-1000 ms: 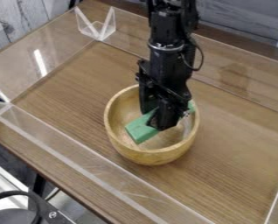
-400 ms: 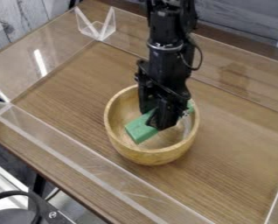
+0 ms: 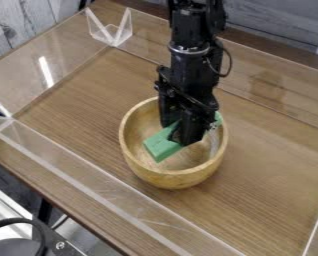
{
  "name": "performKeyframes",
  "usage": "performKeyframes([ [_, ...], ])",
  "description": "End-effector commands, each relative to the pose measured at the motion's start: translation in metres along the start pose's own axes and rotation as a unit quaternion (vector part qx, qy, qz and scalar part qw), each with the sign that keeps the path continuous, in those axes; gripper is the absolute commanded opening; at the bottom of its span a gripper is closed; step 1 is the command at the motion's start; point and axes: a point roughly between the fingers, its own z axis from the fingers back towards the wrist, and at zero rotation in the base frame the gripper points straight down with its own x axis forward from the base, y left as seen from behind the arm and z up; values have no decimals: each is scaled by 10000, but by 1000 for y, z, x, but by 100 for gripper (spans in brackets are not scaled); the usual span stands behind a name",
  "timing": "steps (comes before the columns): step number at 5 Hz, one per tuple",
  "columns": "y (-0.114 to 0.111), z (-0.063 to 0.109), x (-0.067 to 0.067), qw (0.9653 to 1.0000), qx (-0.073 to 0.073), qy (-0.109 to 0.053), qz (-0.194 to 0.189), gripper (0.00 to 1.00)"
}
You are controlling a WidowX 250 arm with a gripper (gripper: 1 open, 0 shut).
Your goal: Put the green block in the brown bowl
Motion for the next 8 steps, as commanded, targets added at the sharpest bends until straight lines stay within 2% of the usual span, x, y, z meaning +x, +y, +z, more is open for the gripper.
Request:
performKeyframes([
  [1,6,14,8,9997,84,-231,26,0],
  [8,7,14,9,9998,-5,-196,39,0],
])
